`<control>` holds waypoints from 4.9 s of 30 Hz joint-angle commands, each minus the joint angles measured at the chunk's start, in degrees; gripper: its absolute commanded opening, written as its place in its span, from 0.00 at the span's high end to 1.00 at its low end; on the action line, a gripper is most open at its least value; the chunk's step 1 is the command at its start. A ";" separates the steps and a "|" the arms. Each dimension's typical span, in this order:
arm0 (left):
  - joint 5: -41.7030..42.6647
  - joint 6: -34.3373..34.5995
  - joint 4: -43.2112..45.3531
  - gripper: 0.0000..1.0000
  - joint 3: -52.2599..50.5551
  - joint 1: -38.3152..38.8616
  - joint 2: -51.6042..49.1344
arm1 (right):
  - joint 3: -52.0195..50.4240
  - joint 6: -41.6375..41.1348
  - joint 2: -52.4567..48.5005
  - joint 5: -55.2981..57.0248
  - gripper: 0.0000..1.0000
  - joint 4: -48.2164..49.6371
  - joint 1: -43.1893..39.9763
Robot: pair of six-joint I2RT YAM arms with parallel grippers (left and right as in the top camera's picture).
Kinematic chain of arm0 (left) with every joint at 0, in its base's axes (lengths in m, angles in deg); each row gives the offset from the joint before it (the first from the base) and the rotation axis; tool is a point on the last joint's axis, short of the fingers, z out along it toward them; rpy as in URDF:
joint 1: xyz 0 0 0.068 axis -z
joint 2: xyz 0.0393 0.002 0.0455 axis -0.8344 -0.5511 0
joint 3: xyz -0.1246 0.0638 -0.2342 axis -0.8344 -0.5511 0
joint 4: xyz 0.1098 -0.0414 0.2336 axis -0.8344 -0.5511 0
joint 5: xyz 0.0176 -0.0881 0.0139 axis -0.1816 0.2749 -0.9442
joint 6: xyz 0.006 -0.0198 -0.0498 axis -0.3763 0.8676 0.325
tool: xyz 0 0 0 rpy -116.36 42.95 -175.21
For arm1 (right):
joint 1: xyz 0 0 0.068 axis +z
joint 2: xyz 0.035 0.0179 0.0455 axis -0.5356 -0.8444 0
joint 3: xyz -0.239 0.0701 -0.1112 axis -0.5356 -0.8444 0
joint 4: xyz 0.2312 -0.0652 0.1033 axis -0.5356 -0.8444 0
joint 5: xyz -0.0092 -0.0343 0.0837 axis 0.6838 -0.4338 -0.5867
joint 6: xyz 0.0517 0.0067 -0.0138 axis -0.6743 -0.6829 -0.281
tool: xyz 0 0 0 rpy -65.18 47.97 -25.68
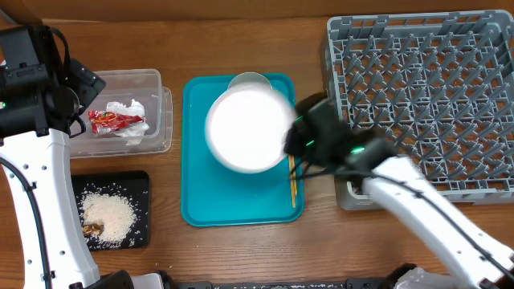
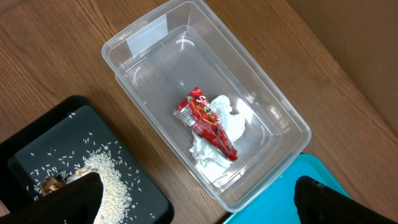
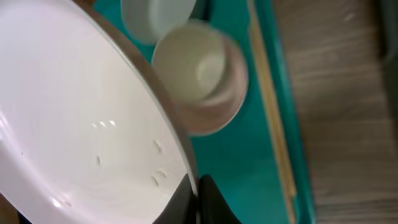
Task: Sort waste into correct bins and load items into the dishwasher
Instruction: 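Lift the plate with the right gripper and stand it in the rack, then release the plate upright in the rack and open the right gripper, then move the right gripper to the white bowl on the pink plate and grasp it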
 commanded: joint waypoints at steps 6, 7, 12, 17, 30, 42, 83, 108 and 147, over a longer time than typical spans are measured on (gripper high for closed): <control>0.44 -0.52 0.20 0.00 0.46 0.04 -0.17 | 1.90 10.38 5.95 1.79 0.96 4.24 -26.64; 0.44 -0.52 0.20 0.00 0.46 0.04 -0.17 | 1.90 11.47 5.77 2.32 0.96 5.42 -28.74; 0.44 -0.55 0.20 0.00 0.46 0.04 -0.17 | 1.90 18.45 4.26 4.63 0.94 12.90 -36.35; 0.44 -0.52 0.17 0.00 0.46 0.04 -0.17 | 1.90 24.15 0.50 10.01 0.91 21.03 -38.88; 0.44 -0.52 0.17 0.00 0.46 0.04 -0.17 | 1.90 42.62 -11.80 26.36 0.94 36.87 -38.88; 0.44 -0.52 0.20 0.00 0.46 0.04 -0.17 | 1.90 50.88 -13.81 26.32 0.94 41.44 -38.75; 0.44 -0.52 0.20 0.00 0.46 0.04 -0.17 | 2.05 31.34 -2.80 10.45 0.22 31.15 -25.35; 0.44 -0.52 0.20 0.00 0.46 0.04 -0.17 | 2.67 24.57 -2.93 -12.79 0.36 11.28 -4.31; 0.44 -0.52 0.20 0.00 0.46 0.04 -0.17 | 29.59 26.12 -27.91 0.79 0.33 -5.09 3.04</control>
